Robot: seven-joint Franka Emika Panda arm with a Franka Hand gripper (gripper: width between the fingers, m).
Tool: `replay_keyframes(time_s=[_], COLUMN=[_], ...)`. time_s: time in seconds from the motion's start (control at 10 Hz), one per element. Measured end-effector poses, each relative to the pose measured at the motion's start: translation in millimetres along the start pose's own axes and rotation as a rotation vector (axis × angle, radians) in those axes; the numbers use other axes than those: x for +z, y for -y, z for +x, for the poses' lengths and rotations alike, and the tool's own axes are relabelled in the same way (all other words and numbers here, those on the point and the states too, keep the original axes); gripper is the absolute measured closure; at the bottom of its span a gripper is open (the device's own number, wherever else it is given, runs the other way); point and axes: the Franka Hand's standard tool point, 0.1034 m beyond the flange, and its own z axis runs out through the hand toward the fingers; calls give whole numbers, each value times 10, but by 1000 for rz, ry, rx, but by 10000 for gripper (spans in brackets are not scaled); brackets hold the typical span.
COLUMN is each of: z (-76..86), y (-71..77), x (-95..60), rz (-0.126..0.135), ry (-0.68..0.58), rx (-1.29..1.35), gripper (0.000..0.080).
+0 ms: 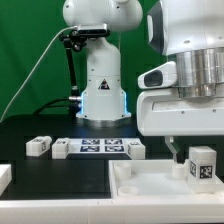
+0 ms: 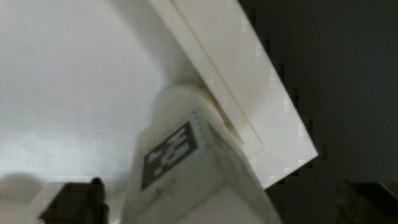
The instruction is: Assemble one leg
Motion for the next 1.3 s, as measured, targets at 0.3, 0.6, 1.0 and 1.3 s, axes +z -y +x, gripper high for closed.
replay_keyframes(time_s=[0.3, 0.6, 1.0, 1.3], z=[4, 17, 27, 37], y=[14, 16, -1, -23], x=[9, 0, 0, -4], rz=[-13, -24, -25, -27], ry=[-36, -35, -36, -35], rx=[-259, -510, -506, -440], gripper=[150, 150, 424, 505])
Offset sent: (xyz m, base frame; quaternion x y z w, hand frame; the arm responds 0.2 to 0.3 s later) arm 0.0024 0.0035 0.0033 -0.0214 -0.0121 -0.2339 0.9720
